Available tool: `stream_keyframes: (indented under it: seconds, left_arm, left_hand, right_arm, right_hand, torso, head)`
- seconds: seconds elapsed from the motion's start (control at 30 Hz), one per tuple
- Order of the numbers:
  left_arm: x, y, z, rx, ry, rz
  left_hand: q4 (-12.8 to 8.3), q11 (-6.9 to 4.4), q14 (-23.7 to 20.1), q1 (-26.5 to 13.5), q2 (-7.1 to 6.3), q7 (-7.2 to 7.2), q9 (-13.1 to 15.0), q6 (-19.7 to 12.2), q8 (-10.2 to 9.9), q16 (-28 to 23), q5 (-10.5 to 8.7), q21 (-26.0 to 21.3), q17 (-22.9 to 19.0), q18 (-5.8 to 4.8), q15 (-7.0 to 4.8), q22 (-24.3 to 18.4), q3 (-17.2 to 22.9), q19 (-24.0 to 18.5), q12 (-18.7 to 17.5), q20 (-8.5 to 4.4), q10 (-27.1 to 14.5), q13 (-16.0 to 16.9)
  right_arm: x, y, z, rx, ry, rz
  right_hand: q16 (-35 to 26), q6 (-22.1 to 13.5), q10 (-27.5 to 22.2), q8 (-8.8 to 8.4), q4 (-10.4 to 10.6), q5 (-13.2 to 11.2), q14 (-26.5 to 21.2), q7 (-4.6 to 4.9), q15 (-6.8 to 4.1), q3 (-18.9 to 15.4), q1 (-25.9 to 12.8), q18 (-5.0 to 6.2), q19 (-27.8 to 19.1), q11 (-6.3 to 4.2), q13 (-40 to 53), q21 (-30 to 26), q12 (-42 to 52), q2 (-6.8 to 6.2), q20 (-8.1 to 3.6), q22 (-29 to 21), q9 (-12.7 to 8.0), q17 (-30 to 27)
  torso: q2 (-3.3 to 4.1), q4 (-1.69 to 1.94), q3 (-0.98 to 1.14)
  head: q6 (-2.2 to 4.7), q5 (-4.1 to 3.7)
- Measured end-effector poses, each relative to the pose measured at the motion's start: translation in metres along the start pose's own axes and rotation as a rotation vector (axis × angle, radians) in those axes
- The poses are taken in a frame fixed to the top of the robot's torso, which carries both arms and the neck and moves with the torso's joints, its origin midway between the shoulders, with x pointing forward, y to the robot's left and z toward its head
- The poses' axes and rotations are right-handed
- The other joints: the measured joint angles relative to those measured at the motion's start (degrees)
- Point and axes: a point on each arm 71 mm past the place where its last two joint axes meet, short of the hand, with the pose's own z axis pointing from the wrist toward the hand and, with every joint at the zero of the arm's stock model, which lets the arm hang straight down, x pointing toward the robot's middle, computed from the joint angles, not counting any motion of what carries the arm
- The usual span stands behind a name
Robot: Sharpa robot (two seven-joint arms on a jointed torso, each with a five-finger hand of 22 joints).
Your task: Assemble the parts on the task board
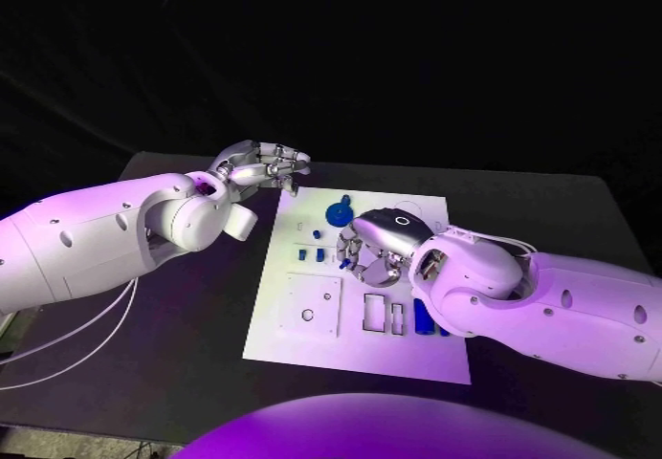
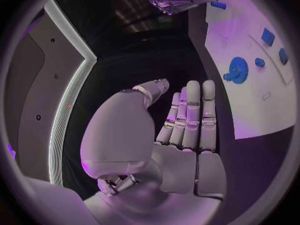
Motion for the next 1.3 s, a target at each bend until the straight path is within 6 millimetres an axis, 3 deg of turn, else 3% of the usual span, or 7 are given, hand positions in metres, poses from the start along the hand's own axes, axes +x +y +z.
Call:
stream_keyframes:
  seconds: [0.2, 0.4, 1.3]
  left_arm:
    - [0.003, 0.0, 0.001, 0.0, 0.007, -0.002]
    - [0.005, 0.0, 0.002, 0.0, 0.012, -0.003]
    - [0.006, 0.0, 0.003, -0.006, 0.019, -0.005]
  left_hand:
    - [0.0, 0.0, 0.0, 0.0, 0.0, -0.16, 0.0, -0.2, 0.0, 0.0, 0.0, 0.0, 0.0, 0.0, 0.0, 0.0, 0.0, 0.0, 0.0, 0.0, 0.0, 0.0]
    - [0.0, 0.01, 0.0, 0.0, 0.0, -0.16, 0.0, -0.2, 0.2, 0.0, 0.0, 0.0, 0.0, 0.0, 0.0, -0.1, 0.0, 0.0, 0.0, 0.0, -0.4, 0.0]
    - [0.0, 0.0, 0.0, 0.0, 0.0, -0.16, 0.0, -0.2, 0.3, 0.0, 0.0, 0.0, 0.0, 0.0, 0.0, -0.1, 0.0, 0.0, 0.0, 0.0, -0.4, 0.0]
  right_arm:
    - [0.014, 0.006, 0.004, -0.012, 0.028, 0.017]
    - [0.022, 0.013, 0.007, -0.027, 0.047, 0.028]
    - [0.036, 0.017, 0.011, -0.04, 0.105, 0.033]
  right_hand:
    - [0.0, -0.1, -0.4, -0.05, 0.0, 0.5, 0.0, 0.08, 0.0, 0.0, 0.0, 0.0, 0.0, 0.04, 0.1, 0.0, -0.2, 0.0, 0.0, 0.0, 0.0, -0.1]
    - [0.0, -0.6, -0.6, -0.16, 0.4, 1.2, 0.0, 0.36, 0.0, -0.4, -0.3, 0.0, 0.0, 0.24, 0.2, 0.0, -0.6, -0.3, 0.0, 0.0, 0.2, -0.2]
    - [0.0, -0.6, -0.6, -0.72, 0.6, 1.5, 0.0, 0.35, 0.0, -0.6, -0.8, 0.0, 0.0, 0.25, 0.3, 0.0, -0.6, -0.27, 0.0, 0.0, 0.2, -0.3]
  torso:
    - [0.06, -0.07, 0.05]
    - [0.09, -0.01, 0.11]
    - [0.02, -0.05, 0.08]
  head:
    - [-0.02, 1.27]
    - [-0.03, 1.76]
    - [-0.03, 2.68]
